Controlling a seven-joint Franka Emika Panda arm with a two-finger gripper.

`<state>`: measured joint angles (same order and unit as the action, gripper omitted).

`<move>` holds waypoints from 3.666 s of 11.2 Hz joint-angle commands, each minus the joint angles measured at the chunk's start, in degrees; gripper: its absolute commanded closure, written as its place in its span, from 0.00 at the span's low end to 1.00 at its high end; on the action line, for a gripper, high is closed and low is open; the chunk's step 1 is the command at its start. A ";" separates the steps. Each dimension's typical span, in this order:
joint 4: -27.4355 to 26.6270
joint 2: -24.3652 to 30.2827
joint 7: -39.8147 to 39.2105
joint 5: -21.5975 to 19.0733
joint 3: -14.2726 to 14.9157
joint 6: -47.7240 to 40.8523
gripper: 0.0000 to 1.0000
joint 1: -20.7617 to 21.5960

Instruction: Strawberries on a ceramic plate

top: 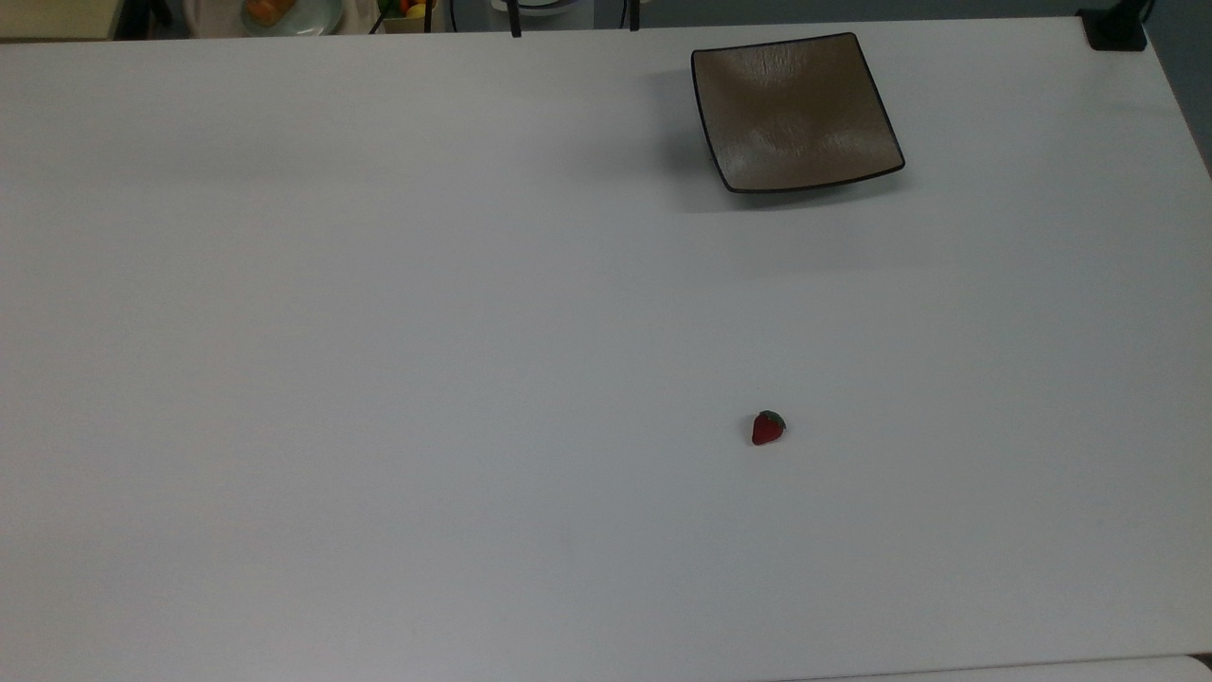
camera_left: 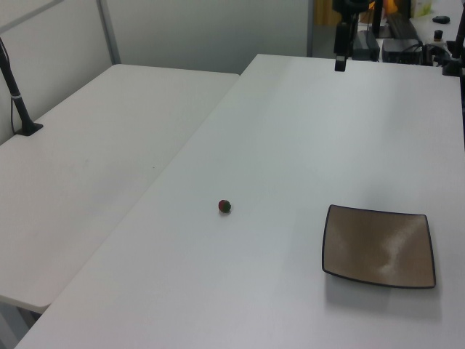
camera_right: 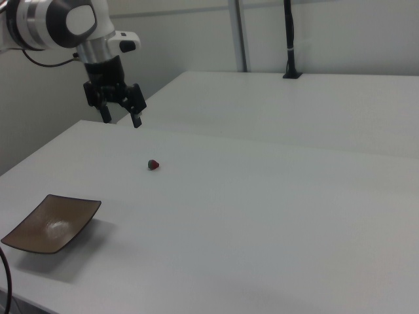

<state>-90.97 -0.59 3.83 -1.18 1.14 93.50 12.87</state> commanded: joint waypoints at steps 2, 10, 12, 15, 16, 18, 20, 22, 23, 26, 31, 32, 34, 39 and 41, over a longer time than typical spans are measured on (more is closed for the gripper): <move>0.79 -3.80 -0.23 -0.93 -1.22 3.33 0.00 2.95; 3.60 -12.32 -0.05 -3.37 -2.20 20.21 0.00 4.27; 4.31 -15.04 0.03 -3.65 -2.20 24.42 0.00 4.54; 5.53 -18.73 -0.05 -3.65 -2.20 29.88 0.00 5.94; 5.71 -19.97 -0.05 -3.65 -2.20 31.29 0.00 5.94; 5.72 -21.99 -0.05 -3.56 -2.20 35.24 0.00 6.38; 5.72 -23.40 -0.06 -3.47 -2.11 37.71 0.00 6.73; 5.72 -25.51 -0.84 -3.30 -2.11 40.08 0.00 6.56; 5.72 -26.21 -0.93 -3.04 -2.11 41.22 0.00 6.73; 5.19 -29.64 -0.67 -2.51 -2.11 50.61 0.00 8.31; 5.28 -34.99 -0.32 2.30 -2.11 55.90 0.00 9.37; 5.19 -35.53 -0.32 4.07 -2.11 57.21 0.00 9.46; 5.19 -37.02 -0.32 4.87 -2.11 58.28 0.00 10.16; 5.19 -39.57 -0.23 7.78 -2.11 62.83 0.10 10.69; 5.28 -40.02 -0.14 7.78 -2.11 63.47 0.17 10.69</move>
<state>-86.43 -39.71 3.80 5.81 -1.55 155.29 23.01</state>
